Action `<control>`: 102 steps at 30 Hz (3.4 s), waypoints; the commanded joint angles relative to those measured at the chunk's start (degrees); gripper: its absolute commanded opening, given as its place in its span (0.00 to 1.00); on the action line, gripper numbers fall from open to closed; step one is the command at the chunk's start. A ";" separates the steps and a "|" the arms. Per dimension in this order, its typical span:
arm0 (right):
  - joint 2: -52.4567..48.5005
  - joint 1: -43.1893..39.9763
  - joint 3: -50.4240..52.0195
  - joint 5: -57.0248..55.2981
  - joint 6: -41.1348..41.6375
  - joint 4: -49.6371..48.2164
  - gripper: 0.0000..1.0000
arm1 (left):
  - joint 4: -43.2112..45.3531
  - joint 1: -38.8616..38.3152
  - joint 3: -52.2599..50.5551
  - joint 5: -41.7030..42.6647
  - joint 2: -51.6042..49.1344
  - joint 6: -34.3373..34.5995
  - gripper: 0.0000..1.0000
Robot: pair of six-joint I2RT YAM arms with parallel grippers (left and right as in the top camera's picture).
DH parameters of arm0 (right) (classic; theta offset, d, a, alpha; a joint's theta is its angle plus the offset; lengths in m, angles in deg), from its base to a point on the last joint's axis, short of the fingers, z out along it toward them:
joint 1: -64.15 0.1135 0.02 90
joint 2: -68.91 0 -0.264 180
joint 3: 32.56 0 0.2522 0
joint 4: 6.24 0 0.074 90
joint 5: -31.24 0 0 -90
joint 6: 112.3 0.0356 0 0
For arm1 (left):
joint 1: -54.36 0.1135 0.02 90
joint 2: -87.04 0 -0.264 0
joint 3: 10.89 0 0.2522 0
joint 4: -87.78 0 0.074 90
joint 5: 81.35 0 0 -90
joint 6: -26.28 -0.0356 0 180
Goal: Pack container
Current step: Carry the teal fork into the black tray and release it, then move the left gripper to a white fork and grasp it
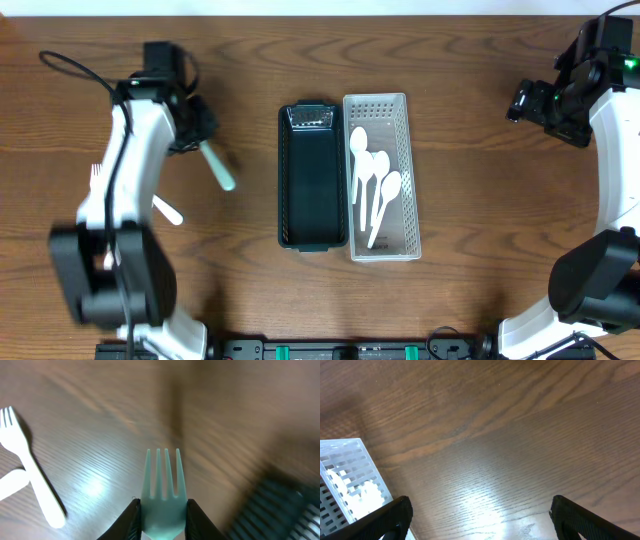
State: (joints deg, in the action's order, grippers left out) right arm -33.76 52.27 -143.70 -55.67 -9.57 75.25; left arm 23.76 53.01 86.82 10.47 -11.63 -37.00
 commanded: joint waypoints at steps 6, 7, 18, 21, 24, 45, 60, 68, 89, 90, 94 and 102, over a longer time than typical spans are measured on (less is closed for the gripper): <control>-0.57 -0.04 -0.31 0.17 -1.33 -0.39 0.92 | -2.38 -16.70 0.42 0.50 8.85 -3.17 0.07; -0.57 -0.04 -0.31 0.22 -1.75 -0.39 0.92 | -2.34 -18.45 0.42 0.46 8.55 -3.87 0.07; -0.57 -0.04 -0.31 0.22 -2.36 0.68 0.92 | 0.44 -28.35 0.42 0.11 -5.46 -9.14 0.06; -0.57 -0.04 -0.31 0.20 -2.58 1.09 0.92 | 0.92 -27.85 0.42 0.09 -9.73 -9.14 0.06; -0.57 -0.04 -0.31 0.20 -2.58 1.46 0.92 | 1.68 -27.67 0.42 0.09 -11.98 -9.16 0.08; -0.57 -0.04 -0.31 0.17 -3.61 1.73 0.92 | -9.14 -10.82 6.19 -12.31 17.09 -19.30 0.81; -0.57 -0.04 -0.31 0.20 -2.91 2.40 0.92 | -9.33 29.16 5.42 -4.76 3.34 -35.50 0.85; -0.57 -0.04 -0.31 0.17 -2.93 3.08 0.92 | -4.52 34.25 5.42 -2.86 -8.52 -46.27 0.86; -0.57 -0.04 -0.31 0.15 -2.01 3.41 0.92 | -1.36 41.90 5.42 6.51 -23.87 -55.87 0.85; -0.57 -0.07 -0.31 0.15 -2.01 3.41 0.92 | -1.25 41.90 5.42 6.49 -24.15 -55.87 0.85; -0.57 -0.04 -0.31 0.15 -1.60 3.41 0.92 | -0.44 41.88 5.42 5.01 -24.98 -55.78 0.83; -0.57 -0.07 -0.31 0.15 -1.62 3.43 0.92 | 1.22 41.88 5.38 2.60 -25.64 -54.95 0.80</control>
State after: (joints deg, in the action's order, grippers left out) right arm -33.80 52.27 -143.70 -55.69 -12.06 78.64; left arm 24.75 94.96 92.37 14.19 -36.11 -92.18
